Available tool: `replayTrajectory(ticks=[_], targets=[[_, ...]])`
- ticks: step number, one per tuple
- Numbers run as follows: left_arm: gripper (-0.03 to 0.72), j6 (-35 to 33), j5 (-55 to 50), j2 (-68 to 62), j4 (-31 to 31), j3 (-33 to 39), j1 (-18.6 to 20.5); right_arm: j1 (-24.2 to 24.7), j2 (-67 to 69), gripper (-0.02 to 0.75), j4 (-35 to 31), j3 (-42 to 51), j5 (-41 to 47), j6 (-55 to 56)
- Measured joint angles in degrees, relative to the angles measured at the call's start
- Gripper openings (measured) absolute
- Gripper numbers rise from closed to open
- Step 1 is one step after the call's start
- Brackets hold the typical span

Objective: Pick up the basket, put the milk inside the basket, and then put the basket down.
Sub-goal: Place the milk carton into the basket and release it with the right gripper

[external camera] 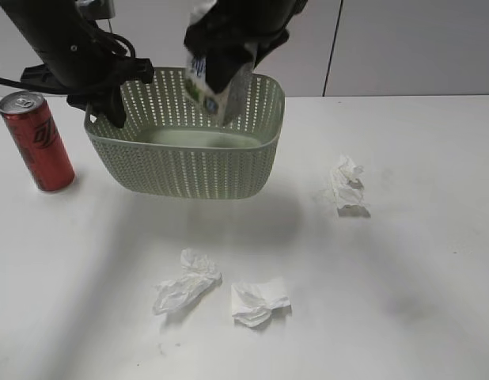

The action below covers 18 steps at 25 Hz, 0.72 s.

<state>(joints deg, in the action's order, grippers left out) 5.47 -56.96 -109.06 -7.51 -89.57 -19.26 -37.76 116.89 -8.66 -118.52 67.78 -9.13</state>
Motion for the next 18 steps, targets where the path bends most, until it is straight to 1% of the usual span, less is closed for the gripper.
replayTrajectory(ticks=[2, 5, 12, 14, 17, 18], targets=[[0.0, 0.0, 0.0, 0.0, 0.0, 0.0, 0.0, -1.16, 3.35, 0.321, 0.3, -0.27, 0.0, -0.05], [0.0, 0.0, 0.0, 0.0, 0.0, 0.0, 0.0, -2.25, 7.43, 0.321, 2.56, -0.27, 0.0, -0.11], [0.0, 0.0, -0.19, -0.13, 1.0, 0.0, -0.05, -2.64, 11.73, 0.33, 3.34, -0.48, -1.15, 0.26], [0.0, 0.0, -0.3, -0.13, 1.3, 0.0, -0.05, -2.64, 11.73, 0.378, 3.33, -0.53, -1.62, 0.35], [0.0, 0.0, -0.54, -0.13, 1.44, 0.0, -0.05, -2.64, 11.68, 0.515, 2.68, -0.86, -1.88, 0.35], [0.0, -0.06, -0.61, -0.13, 1.44, 0.0, -0.05, -2.64, 11.68, 0.545, 2.52, -0.86, -1.88, 0.35]])
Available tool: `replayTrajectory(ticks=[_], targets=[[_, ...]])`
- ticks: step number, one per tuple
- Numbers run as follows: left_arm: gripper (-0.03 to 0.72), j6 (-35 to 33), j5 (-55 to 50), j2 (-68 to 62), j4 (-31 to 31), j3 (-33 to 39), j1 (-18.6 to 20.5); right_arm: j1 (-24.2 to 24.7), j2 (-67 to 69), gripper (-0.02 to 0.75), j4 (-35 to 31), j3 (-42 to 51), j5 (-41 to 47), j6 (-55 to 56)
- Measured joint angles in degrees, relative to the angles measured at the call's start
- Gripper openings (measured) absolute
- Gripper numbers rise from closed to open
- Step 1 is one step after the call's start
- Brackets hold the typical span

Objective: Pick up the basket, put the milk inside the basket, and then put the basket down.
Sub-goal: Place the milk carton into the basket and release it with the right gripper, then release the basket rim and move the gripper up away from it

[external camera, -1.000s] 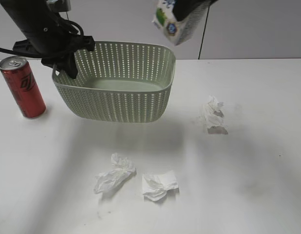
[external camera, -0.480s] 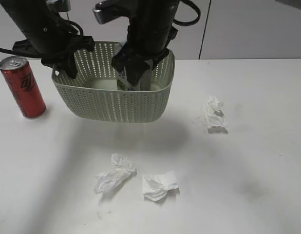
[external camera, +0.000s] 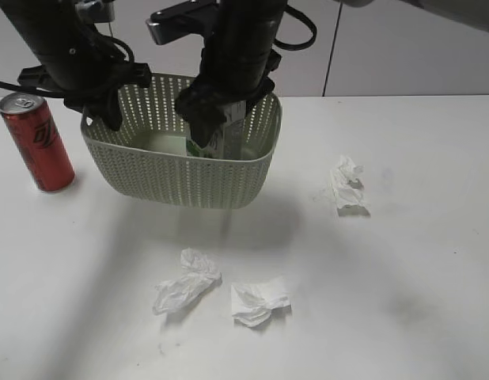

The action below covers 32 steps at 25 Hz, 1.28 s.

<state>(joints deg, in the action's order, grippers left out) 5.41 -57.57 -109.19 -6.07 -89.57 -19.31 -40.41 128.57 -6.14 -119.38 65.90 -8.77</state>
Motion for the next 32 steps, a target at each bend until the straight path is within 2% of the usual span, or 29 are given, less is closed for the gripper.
replayTrajectory(ticks=[2, 7, 11, 14, 18, 22, 27, 32], targets=[[0.0, 0.0, 0.0, 0.0, 0.0, 0.0, 0.0, 0.0, -0.9, 0.585, -0.01, 0.0, 0.11, 0.0], [0.0, 0.0, -0.01, 0.0, -0.04, 0.0, 0.0, 0.86, -8.75, 0.604, 5.12, 0.19, 1.85, 0.16], [0.0, 0.0, 0.0, 0.0, -0.81, 0.0, 0.0, 5.27, -19.16, 0.605, 5.73, 2.2, 1.96, 0.96], [0.0, 0.0, 0.1, 0.0, -1.24, 0.0, 0.0, 10.14, -27.47, 0.605, 6.14, 7.47, 1.96, 2.59], [0.0, 0.0, 0.61, 0.0, -1.38, 0.0, 0.0, 18.08, -38.98, 0.605, 5.69, 22.54, 1.78, 5.46], [0.0, 0.0, 1.02, 0.0, -2.34, 0.0, 0.0, 23.44, -51.66, 0.601, 5.74, 44.05, -2.06, 6.12], [0.0, 0.0, 2.89, -0.33, -3.79, 0.0, 0.0, 23.99, -66.98, 0.595, 3.7, 67.92, -9.62, 7.66], [0.0, 0.0, 3.9, -2.92, -4.32, 0.0, 0.0, 23.99, -79.71, 0.595, 0.27, 80.28, -11.17, 9.07]])
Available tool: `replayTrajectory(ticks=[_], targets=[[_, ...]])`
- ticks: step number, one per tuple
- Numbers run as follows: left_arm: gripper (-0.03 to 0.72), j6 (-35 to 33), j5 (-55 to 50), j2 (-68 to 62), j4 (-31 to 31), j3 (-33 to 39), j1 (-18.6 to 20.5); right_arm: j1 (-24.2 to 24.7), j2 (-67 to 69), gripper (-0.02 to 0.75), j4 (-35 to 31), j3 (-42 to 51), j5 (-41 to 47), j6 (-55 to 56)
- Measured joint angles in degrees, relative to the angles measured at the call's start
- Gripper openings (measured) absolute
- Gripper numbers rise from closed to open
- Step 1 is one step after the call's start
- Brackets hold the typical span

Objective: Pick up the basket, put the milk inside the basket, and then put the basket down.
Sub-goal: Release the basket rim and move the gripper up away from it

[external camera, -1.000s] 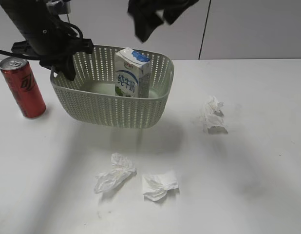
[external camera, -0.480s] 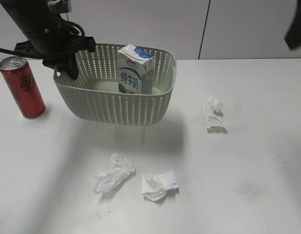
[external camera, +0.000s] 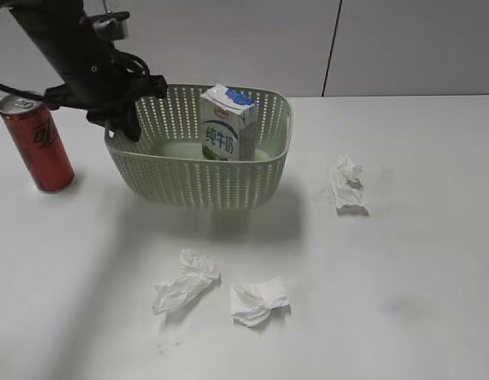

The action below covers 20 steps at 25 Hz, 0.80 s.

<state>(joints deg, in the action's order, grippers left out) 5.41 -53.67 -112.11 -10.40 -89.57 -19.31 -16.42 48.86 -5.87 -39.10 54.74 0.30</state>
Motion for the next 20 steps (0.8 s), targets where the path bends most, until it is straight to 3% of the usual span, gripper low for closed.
replayTrajectory(ticks=[7, 14, 17, 20], targets=[[0.0, 0.0, 3.53, -4.34, -0.13, 0.05, 0.0, 0.0, -12.77, 0.594, -0.86, 5.33, 0.06, 0.23], [0.011, 0.0, 6.34, -7.6, -0.39, 0.05, 0.0, 0.0, -16.53, 0.594, -0.86, 5.38, 0.06, 0.3], [0.098, 0.05, 6.69, -8.57, -0.89, 0.05, 0.0, 0.0, -16.59, 0.594, -0.86, 5.38, 0.06, 0.3], [0.279, 0.05, 7.82, -8.51, -1.99, -0.21, 0.0, 0.0, -16.59, 0.594, -0.86, 5.38, 0.06, 0.32]])
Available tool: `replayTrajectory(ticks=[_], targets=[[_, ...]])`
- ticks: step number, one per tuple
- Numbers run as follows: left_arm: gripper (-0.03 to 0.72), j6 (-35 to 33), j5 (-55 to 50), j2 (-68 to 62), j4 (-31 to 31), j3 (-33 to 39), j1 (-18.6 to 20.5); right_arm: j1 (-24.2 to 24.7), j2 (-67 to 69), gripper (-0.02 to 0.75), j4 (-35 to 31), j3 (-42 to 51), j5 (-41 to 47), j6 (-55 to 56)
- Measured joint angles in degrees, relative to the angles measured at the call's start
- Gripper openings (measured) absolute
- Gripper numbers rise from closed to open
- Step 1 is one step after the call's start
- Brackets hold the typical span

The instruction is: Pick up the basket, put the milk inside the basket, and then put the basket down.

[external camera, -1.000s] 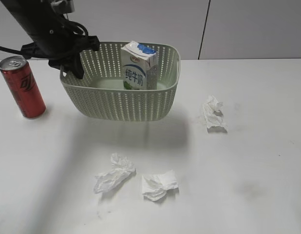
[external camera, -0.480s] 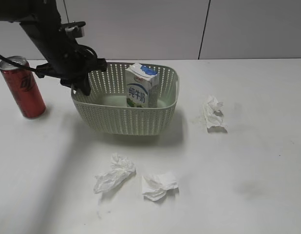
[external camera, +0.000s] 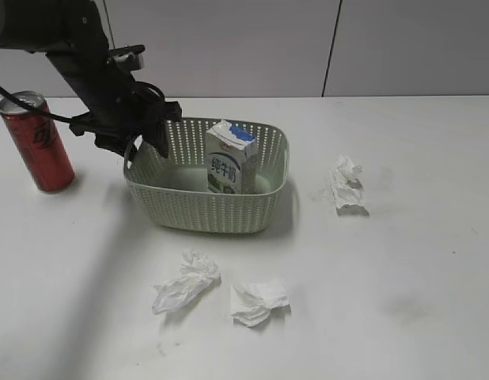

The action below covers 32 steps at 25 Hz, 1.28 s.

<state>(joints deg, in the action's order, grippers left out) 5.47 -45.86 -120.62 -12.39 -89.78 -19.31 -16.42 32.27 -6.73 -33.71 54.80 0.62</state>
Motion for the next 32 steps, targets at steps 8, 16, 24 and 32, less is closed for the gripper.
replayTrajectory(ticks=[8, 16, 24, 32], targets=[[0.65, 0.05, -1.77, 3.27, 3.08, -0.11, 0.0, 0.0, 0.0, 0.594, -0.02, 0.0, 0.0, 0.04], [0.641, -2.01, -15.6, 18.23, 4.55, -2.37, -0.21, 0.0, 0.0, 0.593, -0.02, 0.0, 0.0, -1.78], [0.559, -4.76, -23.44, 35.27, 5.45, -0.48, -3.69, 0.0, -1.04, 0.593, -0.02, 0.65, 2.6, -4.89], [0.552, -4.76, -23.94, 55.02, 4.76, 20.85, -5.13, -0.07, -9.39, 0.593, -0.02, 2.76, 3.51, -5.05]])
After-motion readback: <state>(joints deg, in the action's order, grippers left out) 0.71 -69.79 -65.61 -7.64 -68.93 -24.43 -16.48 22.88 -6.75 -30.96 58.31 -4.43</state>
